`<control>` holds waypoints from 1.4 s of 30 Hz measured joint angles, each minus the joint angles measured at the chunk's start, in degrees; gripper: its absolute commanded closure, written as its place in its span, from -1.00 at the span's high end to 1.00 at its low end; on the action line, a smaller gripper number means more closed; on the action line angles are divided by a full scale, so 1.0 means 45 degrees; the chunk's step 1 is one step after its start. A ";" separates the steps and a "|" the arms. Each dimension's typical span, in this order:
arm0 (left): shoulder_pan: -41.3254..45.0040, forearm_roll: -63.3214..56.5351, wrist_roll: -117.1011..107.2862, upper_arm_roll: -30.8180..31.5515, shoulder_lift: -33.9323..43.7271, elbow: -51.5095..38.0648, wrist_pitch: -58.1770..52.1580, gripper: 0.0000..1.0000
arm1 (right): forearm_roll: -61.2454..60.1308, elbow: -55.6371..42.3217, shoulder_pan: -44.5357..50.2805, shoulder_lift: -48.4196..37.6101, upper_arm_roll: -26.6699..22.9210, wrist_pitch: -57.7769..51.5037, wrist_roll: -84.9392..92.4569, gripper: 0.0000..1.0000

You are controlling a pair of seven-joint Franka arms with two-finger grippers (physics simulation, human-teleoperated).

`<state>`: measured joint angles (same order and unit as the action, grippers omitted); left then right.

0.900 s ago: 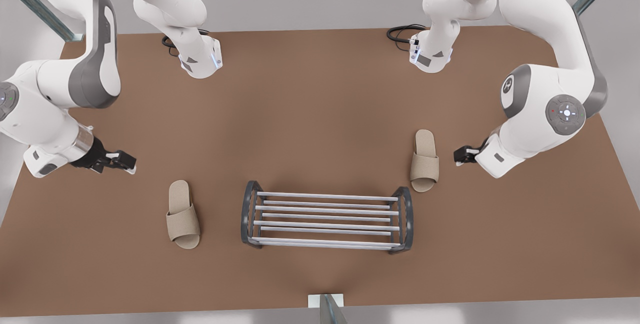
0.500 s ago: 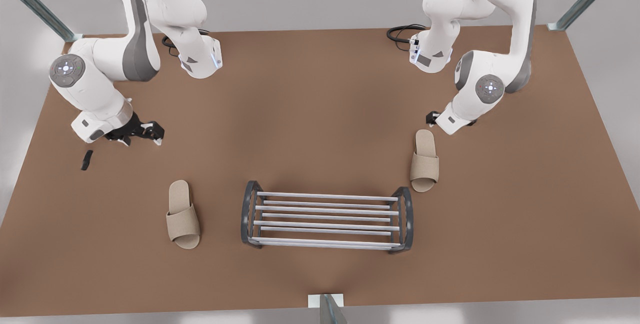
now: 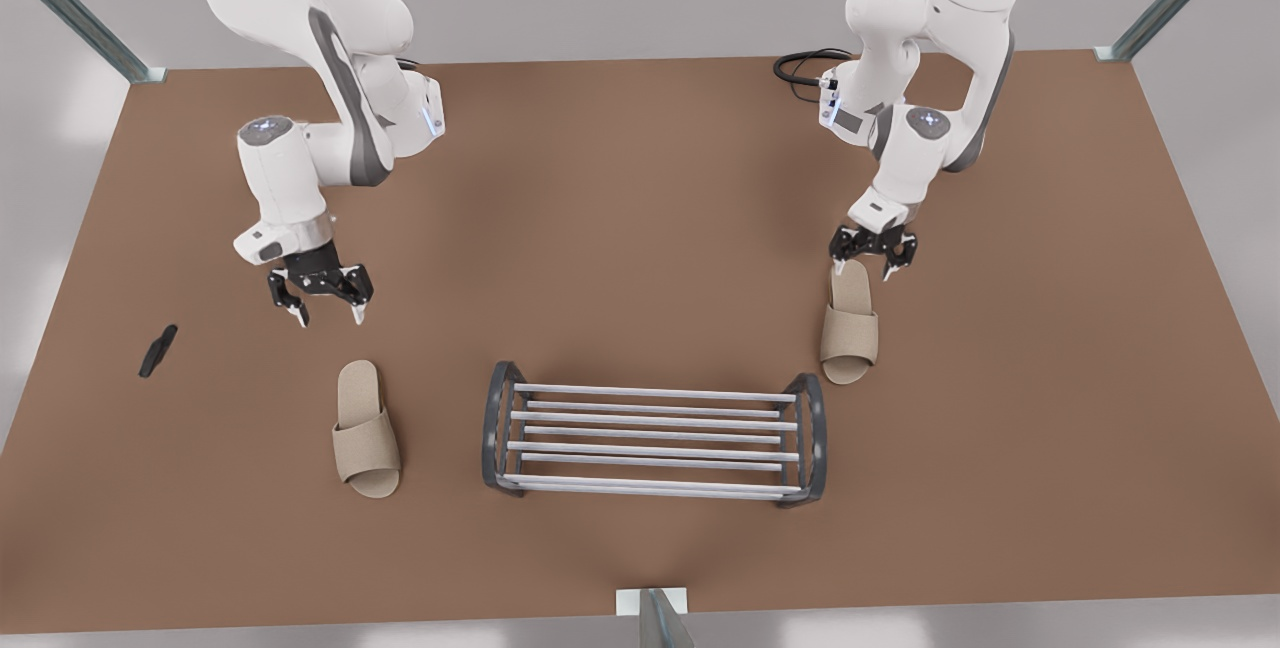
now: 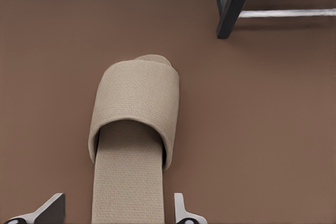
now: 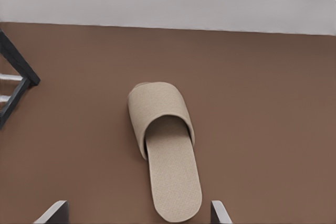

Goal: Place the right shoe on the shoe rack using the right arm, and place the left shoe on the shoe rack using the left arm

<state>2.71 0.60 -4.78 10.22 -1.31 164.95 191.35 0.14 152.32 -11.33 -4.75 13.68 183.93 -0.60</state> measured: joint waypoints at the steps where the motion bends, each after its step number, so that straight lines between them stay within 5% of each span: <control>1: -0.0016 -0.0006 0.0005 -0.0005 -0.0115 -0.0084 0.0307 1.00 | 0.0000 -0.0186 -0.0016 0.0375 -0.0003 0.0583 -0.0003 1.00; 13: -0.1381 -0.0066 0.0288 -0.0085 -0.1903 -0.1278 0.1769 0.99 | 0.1589 -0.2064 -0.1636 0.3379 -0.0026 0.3390 0.0025 1.00; 42: -0.1382 -0.0261 0.0795 -0.0076 -0.3981 -0.2393 0.1996 0.99 | 0.5838 -0.6298 -0.3840 0.8212 0.0494 0.3820 0.0095 1.00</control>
<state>-3.50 -0.57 -1.20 9.88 -19.23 154.18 200.33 26.41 123.98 -28.61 32.20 15.90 201.13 -0.17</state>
